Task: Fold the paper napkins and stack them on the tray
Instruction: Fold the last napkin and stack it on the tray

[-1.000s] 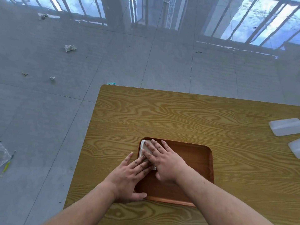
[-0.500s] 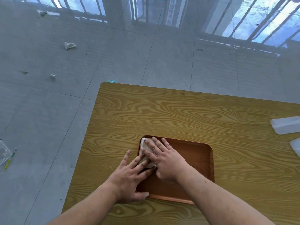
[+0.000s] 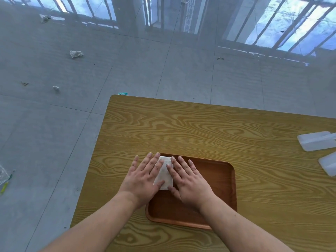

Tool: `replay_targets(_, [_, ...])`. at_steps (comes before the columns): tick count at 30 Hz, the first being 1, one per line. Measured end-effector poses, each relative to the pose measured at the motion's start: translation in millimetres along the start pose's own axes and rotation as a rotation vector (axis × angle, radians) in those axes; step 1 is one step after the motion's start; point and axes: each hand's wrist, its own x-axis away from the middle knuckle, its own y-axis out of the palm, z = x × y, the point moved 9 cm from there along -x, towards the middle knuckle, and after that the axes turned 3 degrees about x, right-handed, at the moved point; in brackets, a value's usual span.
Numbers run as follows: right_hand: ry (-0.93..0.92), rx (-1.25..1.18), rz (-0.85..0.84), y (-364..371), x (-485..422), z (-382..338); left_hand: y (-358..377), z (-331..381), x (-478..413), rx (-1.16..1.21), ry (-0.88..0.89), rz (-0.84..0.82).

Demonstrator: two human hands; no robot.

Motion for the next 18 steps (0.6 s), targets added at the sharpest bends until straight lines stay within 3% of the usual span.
replay_targets(4, [0.037, 0.025, -0.048, 12, -3, 3, 14, -7, -6, -0.063, -0.007, -0.105])
replay_targets(18, [0.06, 0.007, -0.069, 18, -2, 4, 19, -11, -6, -0.129, 0.04, -0.141])
